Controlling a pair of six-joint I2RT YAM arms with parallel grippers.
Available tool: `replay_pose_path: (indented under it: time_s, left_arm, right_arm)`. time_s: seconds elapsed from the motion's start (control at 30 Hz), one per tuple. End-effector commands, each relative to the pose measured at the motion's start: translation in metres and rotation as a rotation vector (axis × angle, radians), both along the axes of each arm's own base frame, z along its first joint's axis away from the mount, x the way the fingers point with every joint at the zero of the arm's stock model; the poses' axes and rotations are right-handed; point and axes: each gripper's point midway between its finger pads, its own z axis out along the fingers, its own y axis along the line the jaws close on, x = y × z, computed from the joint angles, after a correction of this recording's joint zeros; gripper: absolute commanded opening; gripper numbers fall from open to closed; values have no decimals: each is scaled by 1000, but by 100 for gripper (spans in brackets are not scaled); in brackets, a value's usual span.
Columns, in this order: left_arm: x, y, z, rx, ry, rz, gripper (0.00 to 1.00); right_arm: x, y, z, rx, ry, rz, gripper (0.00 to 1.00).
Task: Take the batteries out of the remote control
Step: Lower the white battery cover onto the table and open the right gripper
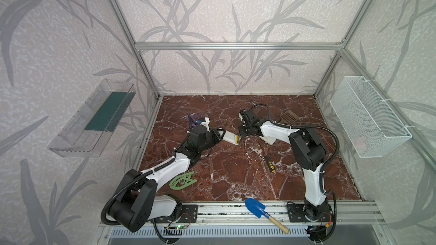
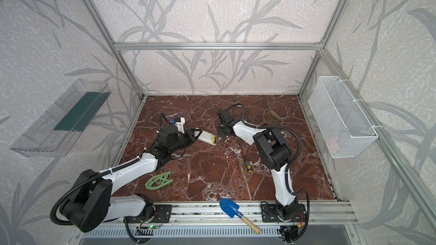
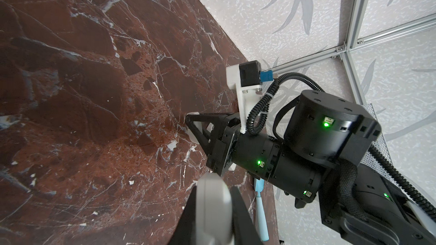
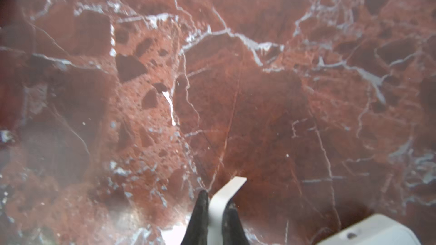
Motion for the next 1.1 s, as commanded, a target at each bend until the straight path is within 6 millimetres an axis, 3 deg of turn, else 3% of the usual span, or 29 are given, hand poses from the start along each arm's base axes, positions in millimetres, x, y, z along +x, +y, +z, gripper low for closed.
replay_pose_path:
  time_s: [0.0, 0.13, 0.3, 0.57, 0.73, 0.87, 0.9, 1.07]
  left_arm:
    - [0, 5, 4, 12, -24, 13, 0]
    - [-1, 5, 3, 13, -20, 12, 0]
    - [-2, 6, 3, 16, -22, 14, 0]
    - [-7, 9, 1, 48, -27, 2, 0]
    - [-11, 6, 0, 70, -36, -37, 0]
    - [-14, 1, 6, 56, -63, -74, 0]
    - [-16, -1, 9, 49, -71, -85, 0]
    - [-21, -6, 22, 42, -116, -132, 0]
  right_arm:
    - [-2, 3, -6, -21, 16, 18, 22]
    - [-2, 6, -2, -12, 17, 25, 36]
    - [-2, 11, 13, 27, -2, 58, 46]
    - [-12, 9, 68, 85, -89, 205, 53]
    - [-43, 17, 104, 124, -217, 495, 56]
    - [-72, 19, 112, 126, -279, 662, 58]
    - [-78, 18, 123, 113, -324, 685, 60]
    - [-110, 23, 136, 157, -388, 794, 70]
